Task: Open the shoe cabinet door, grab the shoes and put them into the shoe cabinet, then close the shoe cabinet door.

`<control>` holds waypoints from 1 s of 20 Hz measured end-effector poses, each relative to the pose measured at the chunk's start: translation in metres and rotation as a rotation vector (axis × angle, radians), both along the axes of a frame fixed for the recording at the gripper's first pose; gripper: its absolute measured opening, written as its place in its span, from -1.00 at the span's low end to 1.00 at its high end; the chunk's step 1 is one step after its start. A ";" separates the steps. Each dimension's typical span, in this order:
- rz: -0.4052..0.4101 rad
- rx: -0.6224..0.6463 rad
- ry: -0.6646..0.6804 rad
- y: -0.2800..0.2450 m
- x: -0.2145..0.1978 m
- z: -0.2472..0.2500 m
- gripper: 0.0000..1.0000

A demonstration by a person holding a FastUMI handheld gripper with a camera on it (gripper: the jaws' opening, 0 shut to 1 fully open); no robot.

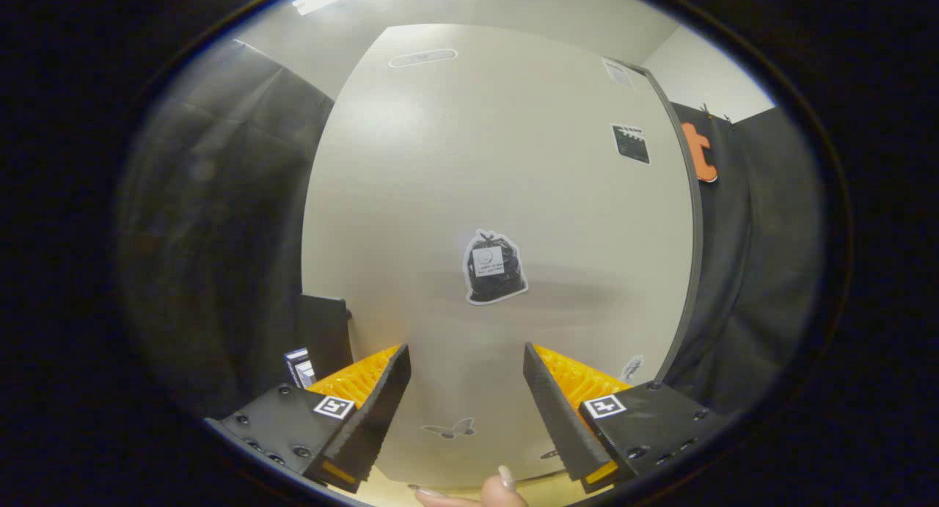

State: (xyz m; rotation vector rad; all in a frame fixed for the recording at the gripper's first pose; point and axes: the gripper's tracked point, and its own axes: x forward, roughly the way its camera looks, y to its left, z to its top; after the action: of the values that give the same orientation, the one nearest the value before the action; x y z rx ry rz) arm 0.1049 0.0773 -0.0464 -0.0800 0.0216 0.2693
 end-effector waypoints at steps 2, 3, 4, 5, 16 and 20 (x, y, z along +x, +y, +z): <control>-0.011 0.008 -0.001 -0.002 0.000 0.000 0.95; -0.016 0.010 -0.002 -0.002 0.002 -0.001 0.94; -0.017 0.012 -0.002 -0.001 0.002 -0.001 0.94; -0.019 0.013 -0.002 -0.001 0.004 -0.001 0.94; -0.093 -0.016 -0.018 0.000 0.006 -0.002 0.88; -0.122 -0.005 -0.024 -0.001 0.008 -0.003 0.88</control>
State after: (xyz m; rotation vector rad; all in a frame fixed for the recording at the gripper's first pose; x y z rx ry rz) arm 0.1127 0.0764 -0.0491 -0.0870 0.0032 0.1462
